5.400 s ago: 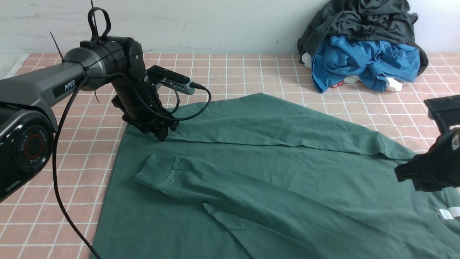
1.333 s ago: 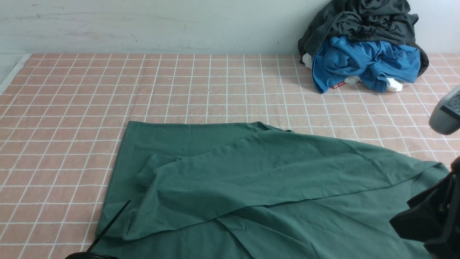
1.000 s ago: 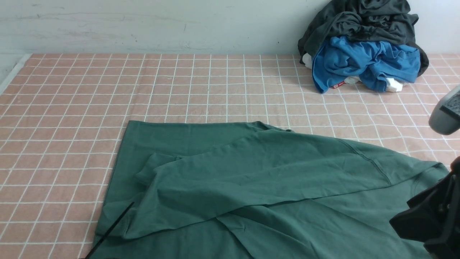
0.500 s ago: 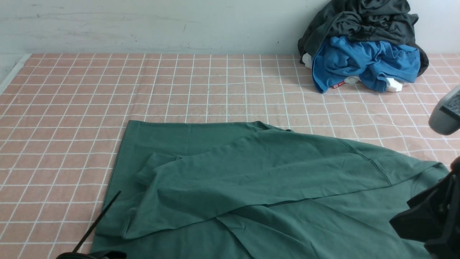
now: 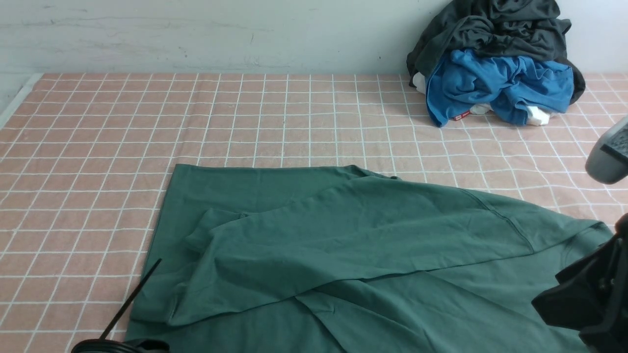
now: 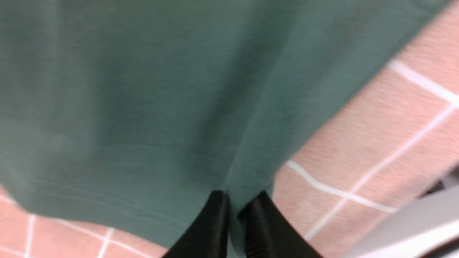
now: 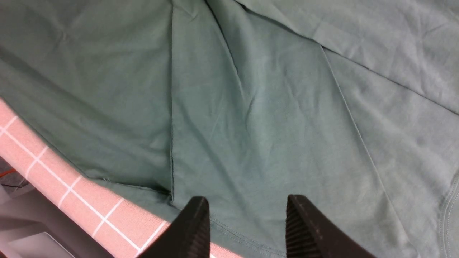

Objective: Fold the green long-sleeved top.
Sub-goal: Use both arms simultaneously to clamp the lower edge of the clothing fabric

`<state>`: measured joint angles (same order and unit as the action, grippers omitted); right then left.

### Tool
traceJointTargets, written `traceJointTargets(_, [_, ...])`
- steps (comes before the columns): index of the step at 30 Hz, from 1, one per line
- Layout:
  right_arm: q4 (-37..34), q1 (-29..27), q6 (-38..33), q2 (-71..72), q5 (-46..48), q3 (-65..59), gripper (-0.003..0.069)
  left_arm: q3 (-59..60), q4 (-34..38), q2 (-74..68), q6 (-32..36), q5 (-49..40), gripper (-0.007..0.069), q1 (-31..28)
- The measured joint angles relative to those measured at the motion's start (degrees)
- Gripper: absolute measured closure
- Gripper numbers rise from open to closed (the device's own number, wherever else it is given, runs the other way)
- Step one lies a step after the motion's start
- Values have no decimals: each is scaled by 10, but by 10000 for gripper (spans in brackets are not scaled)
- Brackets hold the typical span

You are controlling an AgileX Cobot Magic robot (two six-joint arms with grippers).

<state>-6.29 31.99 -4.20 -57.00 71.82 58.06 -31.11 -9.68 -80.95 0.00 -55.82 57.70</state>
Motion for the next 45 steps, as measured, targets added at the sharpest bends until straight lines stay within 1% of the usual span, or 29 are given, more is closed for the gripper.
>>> traceJointTargets(1, [0,0,0,0,0,0,377,0,7,0,7,1,530,0])
traceJointTargets(4, [0,0,0,0,0,0,377,0,16,0,26,5,447,0])
traceJointTargets(5, [0,0,0,0,0,0,377,0,17,0,30,8,401,0])
traceJointTargets(10, [-1,0,-2,0,0,0,377,0,13,-14,41,19,249,0])
traceJointTargets(12, [-2,0,-2,0,0,0,377,0,4,-31,41,19,217,0])
traceJointTargets(16, [-3,0,-3,0,0,0,377,-4,-4,-54,43,12,207,0])
traceJointTargets(20, [-3,0,-4,0,0,0,377,-7,-3,-56,27,5,235,0])
traceJointTargets(24, [-3,0,-7,0,0,0,377,-3,-7,-48,14,4,301,0])
traceJointTargets(31, [-3,0,-9,0,0,0,377,-1,-19,-19,13,2,414,0])
traceJointTargets(38, [-5,0,-11,0,0,0,377,-1,-19,-18,13,17,474,0])
traceJointTargets(39, [-7,0,-13,0,0,0,377,-1,-17,-18,13,18,507,0])
traceJointTargets(41, [-8,0,-13,0,0,0,377,1,-14,-18,14,18,537,0])
traceJointTargets(42, [-8,0,-14,0,0,0,377,5,-9,-18,15,19,575,0])
traceJointTargets(45, [-8,0,-18,0,0,0,377,16,-4,-18,19,20,612,0])
